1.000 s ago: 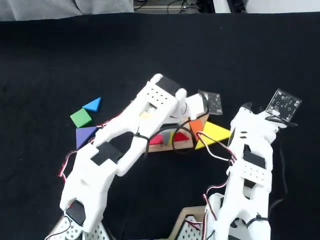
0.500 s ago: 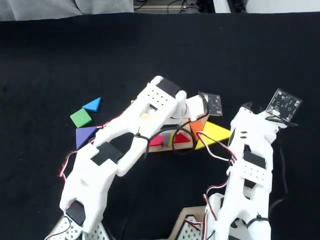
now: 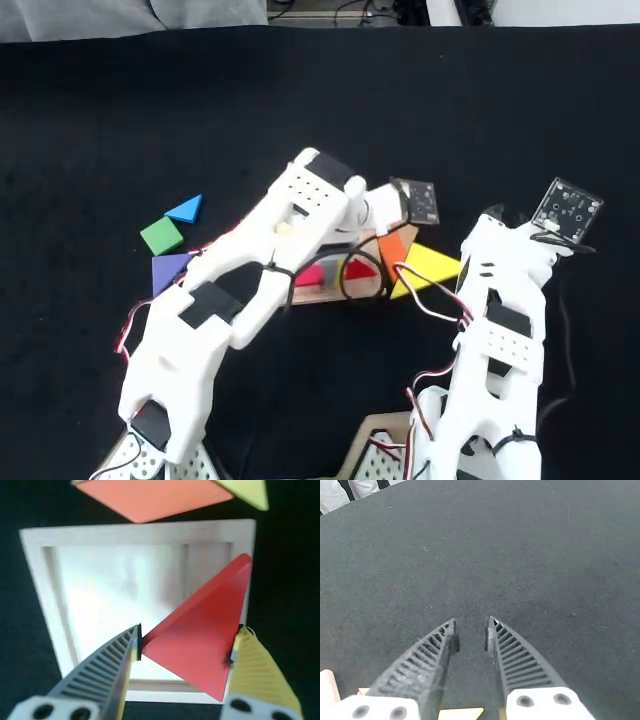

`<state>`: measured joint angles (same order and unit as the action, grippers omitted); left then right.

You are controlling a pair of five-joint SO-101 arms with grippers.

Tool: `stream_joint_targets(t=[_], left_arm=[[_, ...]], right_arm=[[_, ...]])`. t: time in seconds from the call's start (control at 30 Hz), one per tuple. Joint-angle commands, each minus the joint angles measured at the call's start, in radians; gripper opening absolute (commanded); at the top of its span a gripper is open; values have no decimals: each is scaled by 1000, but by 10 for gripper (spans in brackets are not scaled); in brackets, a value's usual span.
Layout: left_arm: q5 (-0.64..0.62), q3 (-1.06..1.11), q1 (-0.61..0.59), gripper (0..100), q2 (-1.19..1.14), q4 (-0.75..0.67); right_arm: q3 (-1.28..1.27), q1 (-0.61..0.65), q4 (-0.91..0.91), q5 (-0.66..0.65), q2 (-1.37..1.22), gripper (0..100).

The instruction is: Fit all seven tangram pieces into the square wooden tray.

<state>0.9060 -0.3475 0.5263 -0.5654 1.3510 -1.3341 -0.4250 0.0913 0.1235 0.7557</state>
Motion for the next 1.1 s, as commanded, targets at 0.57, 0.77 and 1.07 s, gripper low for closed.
stream_joint_targets(t=[0.57, 0.77, 1.07], left_arm=[[-74, -93, -82, 336, 69, -72], [-152, -22, -180, 255, 26, -221], [-150, 65, -197, 249, 0, -230]], right_arm=[[7, 17, -25, -58, 31, 102], [7, 17, -25, -58, 31, 102], [7, 17, -25, -58, 31, 102]])
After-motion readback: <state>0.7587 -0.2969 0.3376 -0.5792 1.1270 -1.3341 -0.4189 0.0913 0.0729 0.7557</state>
